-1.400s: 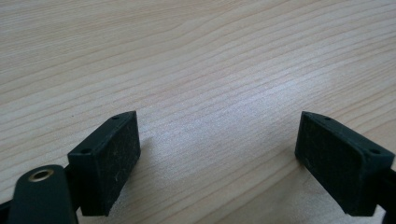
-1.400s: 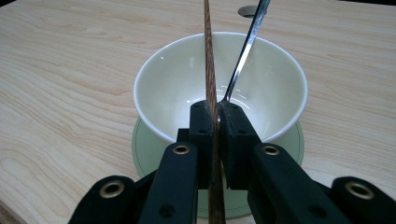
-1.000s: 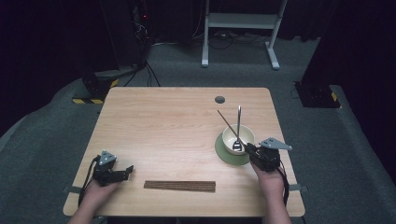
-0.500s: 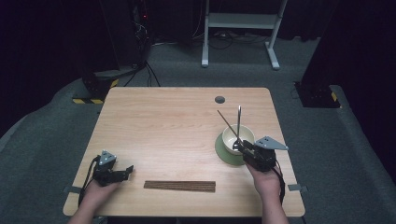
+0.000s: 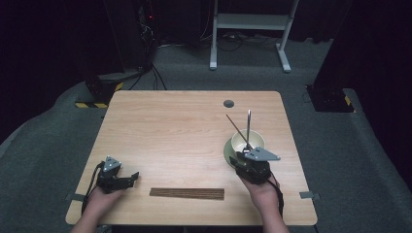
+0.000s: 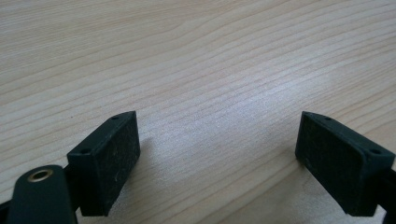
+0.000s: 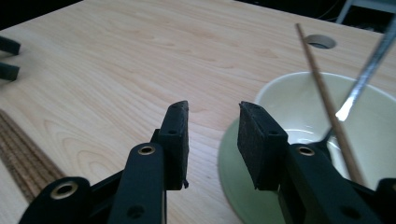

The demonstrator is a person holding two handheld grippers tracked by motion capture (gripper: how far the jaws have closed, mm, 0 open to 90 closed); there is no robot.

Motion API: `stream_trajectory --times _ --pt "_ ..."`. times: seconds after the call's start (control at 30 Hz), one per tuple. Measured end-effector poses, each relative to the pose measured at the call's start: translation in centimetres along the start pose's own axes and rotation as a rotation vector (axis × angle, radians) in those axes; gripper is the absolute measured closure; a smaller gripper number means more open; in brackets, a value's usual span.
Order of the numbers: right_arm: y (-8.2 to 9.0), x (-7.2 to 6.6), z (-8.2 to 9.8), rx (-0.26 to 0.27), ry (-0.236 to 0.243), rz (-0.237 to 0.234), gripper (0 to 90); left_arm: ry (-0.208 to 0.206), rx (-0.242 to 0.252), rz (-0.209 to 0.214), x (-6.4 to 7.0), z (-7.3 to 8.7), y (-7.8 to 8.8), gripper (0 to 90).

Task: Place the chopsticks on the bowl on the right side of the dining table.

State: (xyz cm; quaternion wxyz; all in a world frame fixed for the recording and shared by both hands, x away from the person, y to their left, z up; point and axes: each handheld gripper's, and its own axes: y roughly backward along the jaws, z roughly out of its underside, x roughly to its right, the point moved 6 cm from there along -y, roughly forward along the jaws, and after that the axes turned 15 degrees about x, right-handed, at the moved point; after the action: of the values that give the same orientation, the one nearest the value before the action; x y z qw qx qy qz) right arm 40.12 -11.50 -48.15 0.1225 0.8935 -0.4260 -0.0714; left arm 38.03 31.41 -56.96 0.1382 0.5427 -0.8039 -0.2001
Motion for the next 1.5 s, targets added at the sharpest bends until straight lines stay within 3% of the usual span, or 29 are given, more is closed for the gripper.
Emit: stream_trajectory --times 0.3,0.47,0.67,1.5 --pt "-1.7 -3.5 1.1 -0.048 0.023 -0.098 64.6 0.000 0.000 0.000 0.0 0.0 0.0 13.7" --pt "-2.6 -5.3 2.1 -0.094 0.057 -0.141 71.2 0.000 0.000 0.000 0.0 0.0 0.0 13.8" --pt "-3.3 -7.0 3.3 -0.143 0.087 -0.183 72.9 0.000 0.000 0.001 0.0 0.0 0.0 13.8" --pt "-4.3 -9.5 6.2 -0.250 0.130 -0.282 74.0 -0.001 -0.001 0.003 0.0 0.0 0.1 13.8"
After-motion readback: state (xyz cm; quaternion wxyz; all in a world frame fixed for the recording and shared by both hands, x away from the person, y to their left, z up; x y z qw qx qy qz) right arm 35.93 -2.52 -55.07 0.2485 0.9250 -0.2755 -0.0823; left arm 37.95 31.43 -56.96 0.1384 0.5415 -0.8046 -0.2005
